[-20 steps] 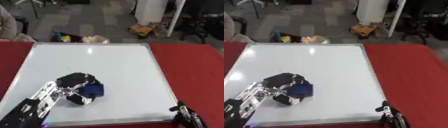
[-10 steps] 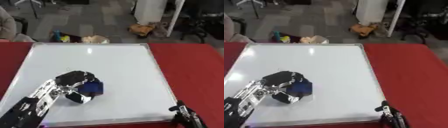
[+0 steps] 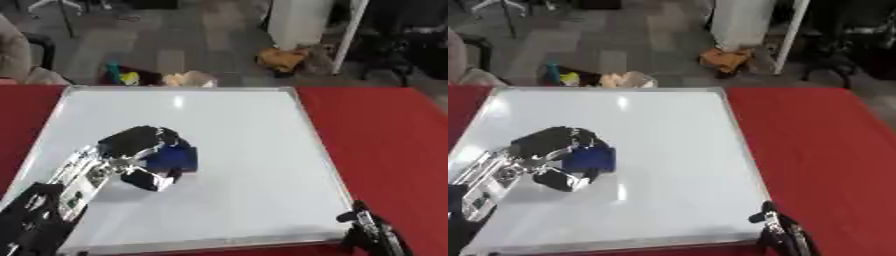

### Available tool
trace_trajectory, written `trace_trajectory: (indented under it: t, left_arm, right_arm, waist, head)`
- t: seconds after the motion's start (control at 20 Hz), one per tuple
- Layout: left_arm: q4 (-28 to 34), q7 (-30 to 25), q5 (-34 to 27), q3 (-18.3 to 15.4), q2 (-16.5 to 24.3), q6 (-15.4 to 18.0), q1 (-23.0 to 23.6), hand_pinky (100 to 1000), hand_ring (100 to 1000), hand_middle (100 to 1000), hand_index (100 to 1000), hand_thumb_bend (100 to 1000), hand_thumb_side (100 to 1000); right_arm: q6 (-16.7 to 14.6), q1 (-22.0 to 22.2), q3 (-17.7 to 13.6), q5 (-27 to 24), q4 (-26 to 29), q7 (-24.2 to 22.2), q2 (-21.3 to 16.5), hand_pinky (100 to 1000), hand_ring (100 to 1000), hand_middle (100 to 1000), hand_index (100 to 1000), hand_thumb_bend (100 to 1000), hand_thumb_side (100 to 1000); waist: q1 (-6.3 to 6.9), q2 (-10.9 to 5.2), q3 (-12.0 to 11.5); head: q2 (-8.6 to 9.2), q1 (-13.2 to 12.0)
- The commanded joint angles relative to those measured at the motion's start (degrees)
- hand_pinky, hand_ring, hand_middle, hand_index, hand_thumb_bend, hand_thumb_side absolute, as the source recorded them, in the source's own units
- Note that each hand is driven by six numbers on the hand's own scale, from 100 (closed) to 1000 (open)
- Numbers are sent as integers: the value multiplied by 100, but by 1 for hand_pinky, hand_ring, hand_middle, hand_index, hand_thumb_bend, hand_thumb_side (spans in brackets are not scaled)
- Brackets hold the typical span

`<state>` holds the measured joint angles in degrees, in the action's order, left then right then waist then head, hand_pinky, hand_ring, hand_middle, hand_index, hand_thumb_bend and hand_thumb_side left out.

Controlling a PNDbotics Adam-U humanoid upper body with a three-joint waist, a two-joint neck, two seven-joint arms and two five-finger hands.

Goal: Wipe the whiteboard clean with a brush.

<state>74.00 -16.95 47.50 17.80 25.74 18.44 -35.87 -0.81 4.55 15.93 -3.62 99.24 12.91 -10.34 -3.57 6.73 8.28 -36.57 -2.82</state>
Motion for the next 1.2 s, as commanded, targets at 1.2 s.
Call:
trace_trajectory:
  t: [1.2]
  left_arm:
    - [-1757,1102,854,-991,-159,-738,-684,477,644,676,878,151,346]
  right_arm:
    - [8,-2,-7,14,72,-16,-12,345,248,100,543,100,825]
  waist:
    - [-64,7,27]
  head:
    - [120,8]
